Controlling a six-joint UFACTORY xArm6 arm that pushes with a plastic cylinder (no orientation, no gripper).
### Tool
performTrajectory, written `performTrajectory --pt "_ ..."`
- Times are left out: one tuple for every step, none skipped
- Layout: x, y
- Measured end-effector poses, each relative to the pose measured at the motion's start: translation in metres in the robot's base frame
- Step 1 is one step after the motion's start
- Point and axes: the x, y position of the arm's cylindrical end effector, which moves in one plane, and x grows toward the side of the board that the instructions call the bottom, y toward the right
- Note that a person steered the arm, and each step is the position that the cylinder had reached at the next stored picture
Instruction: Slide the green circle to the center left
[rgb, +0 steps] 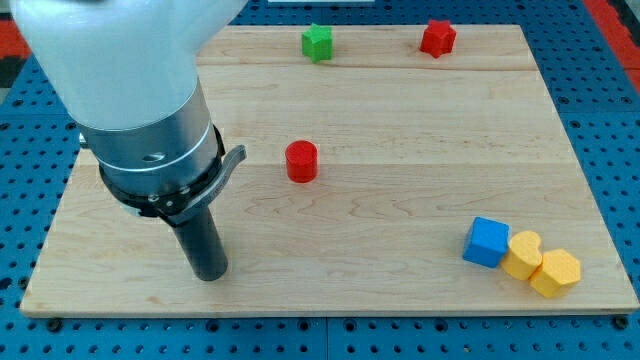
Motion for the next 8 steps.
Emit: performTrajectory --pt "-0.004 -0.025" --pt "-0.01 -0.043" --pt "-0.026 -0.002" --pt "-0.08 -0.008" --pt "-0.133 -0.048" --pt "-0.107 0.007" --pt "-0.07 0.006" --pt "-0.075 -0.054"
